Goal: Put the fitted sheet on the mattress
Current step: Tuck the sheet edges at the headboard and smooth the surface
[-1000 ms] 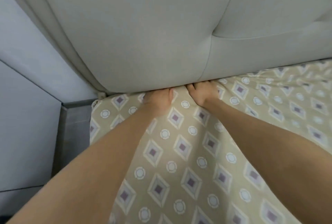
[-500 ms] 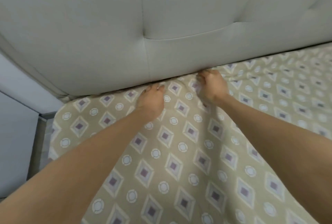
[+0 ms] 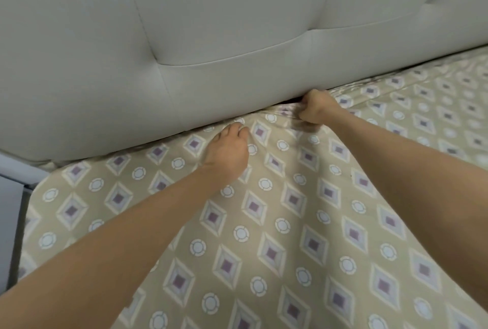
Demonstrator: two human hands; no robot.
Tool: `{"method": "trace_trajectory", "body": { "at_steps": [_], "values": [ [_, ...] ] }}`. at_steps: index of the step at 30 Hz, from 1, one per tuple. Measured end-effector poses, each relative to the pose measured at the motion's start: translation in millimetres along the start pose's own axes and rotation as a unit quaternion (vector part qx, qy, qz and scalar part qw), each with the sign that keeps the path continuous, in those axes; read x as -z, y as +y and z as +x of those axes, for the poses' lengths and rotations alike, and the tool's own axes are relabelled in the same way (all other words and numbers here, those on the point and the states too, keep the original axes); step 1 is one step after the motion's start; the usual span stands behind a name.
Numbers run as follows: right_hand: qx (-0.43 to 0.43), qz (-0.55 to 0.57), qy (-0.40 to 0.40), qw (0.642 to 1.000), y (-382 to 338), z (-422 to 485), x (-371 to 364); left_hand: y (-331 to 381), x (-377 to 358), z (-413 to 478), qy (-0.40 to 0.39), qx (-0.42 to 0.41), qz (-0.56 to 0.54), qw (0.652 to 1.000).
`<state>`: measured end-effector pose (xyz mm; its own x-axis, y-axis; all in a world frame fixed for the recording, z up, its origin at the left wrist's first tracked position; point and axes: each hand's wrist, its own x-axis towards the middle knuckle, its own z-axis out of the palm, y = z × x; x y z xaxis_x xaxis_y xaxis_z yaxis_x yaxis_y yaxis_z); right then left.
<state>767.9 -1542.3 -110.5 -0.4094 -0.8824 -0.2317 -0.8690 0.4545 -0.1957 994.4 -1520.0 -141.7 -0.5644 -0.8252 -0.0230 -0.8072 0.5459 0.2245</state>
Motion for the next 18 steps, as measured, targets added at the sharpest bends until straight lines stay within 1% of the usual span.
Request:
{"method": "trace_trajectory", "body": {
  "at_steps": [2, 4, 6, 7, 9, 10, 11, 12, 13, 15, 18],
  "values": [
    [-0.014, 0.021, 0.019, 0.999, 1, -7, -3, 4, 1, 3, -0.007, -0.003, 0.0, 1.0],
    [-0.031, 0.065, 0.111, 0.991, -2, -16, -11, 7, 1, 6, -0.017, -0.02, 0.0, 1.0],
    [-0.058, 0.175, 0.2, 0.962, -8, -25, -19, 10, 1, 10, -0.026, -0.046, 0.009, 0.999],
    [-0.069, 0.235, 0.219, 0.944, -11, -26, -21, 11, 0, 12, -0.026, -0.054, 0.017, 0.998],
    [-0.082, 0.326, 0.212, 0.918, -17, -24, -28, 12, -3, 15, -0.034, -0.059, 0.034, 0.997],
    [-0.083, 0.353, 0.196, 0.911, -18, -23, -31, 13, -4, 16, -0.042, -0.056, 0.037, 0.997],
    [-0.082, 0.36, 0.175, 0.913, -17, -23, -34, 13, -7, 17, -0.056, -0.05, 0.037, 0.997],
    [-0.072, 0.342, 0.155, 0.924, -15, -22, -37, 13, -9, 19, -0.07, -0.041, 0.034, 0.996],
    [-0.055, 0.299, 0.136, 0.943, -11, -22, -42, 13, -11, 21, -0.082, -0.031, 0.029, 0.996],
    [-0.007, 0.183, 0.117, 0.976, -1, -17, -50, 11, -14, 30, -0.088, -0.005, 0.018, 0.996],
    [0.036, 0.076, 0.111, 0.99, 7, -7, -60, 12, -18, 42, -0.089, 0.042, 0.015, 0.995]
  ]
}}
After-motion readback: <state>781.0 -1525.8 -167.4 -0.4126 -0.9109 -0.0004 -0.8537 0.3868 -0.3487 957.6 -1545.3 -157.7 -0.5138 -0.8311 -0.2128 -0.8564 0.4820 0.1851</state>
